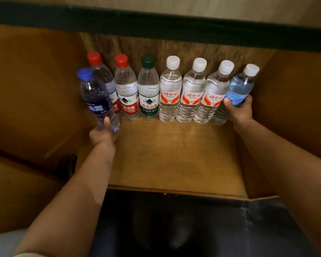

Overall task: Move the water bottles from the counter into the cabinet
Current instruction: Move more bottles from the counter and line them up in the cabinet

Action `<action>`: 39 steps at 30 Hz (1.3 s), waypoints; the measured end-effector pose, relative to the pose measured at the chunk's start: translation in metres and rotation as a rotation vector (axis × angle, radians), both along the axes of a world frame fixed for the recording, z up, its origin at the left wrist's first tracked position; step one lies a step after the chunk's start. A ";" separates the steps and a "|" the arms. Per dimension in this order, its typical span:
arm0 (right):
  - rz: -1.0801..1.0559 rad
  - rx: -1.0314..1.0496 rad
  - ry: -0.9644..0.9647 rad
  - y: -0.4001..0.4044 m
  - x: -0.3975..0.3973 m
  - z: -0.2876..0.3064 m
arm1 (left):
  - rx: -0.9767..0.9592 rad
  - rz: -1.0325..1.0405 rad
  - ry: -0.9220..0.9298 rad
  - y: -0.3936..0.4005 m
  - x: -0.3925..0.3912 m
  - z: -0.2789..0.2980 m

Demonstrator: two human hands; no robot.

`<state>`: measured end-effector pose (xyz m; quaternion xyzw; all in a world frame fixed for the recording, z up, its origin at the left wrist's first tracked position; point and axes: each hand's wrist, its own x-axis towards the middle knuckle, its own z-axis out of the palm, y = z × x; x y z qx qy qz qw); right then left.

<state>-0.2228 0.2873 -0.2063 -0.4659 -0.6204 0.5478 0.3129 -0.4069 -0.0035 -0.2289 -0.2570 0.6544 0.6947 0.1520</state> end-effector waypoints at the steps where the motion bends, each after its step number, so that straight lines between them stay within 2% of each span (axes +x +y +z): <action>1: 0.006 -0.002 0.005 0.001 0.001 -0.001 | 0.033 0.004 -0.016 0.001 -0.002 0.000; 5: 0.022 0.001 0.026 -0.001 0.002 -0.003 | -0.056 -0.030 0.013 0.005 -0.003 -0.003; 12: 0.047 -0.003 0.014 -0.004 0.003 -0.001 | -0.064 -0.046 0.008 0.005 -0.004 -0.005; 15: 0.047 -0.024 -0.007 -0.009 0.005 0.000 | -0.038 -0.043 0.001 0.006 0.000 -0.002; 18: 0.027 -0.072 -0.041 -0.019 0.009 0.000 | 0.077 -0.034 -0.043 0.009 0.005 0.005; 21: 0.022 -0.120 -0.116 -0.035 0.016 0.002 | 0.021 -0.101 -0.051 0.005 0.016 0.006; 27: 0.072 -0.163 -0.020 -0.095 0.051 0.015 | 0.103 -0.420 -0.166 0.011 0.068 0.004; 30: 0.145 -0.248 -0.079 -0.118 0.080 0.014 | 0.106 -0.654 -0.153 0.020 0.117 0.010; 34: 0.357 -0.230 -0.116 -0.145 0.135 0.015 | -0.002 -0.884 -0.005 0.030 0.184 0.018; 39: 0.570 -0.021 -0.186 -0.166 0.221 0.022 | -0.112 -1.155 0.224 0.041 0.254 0.014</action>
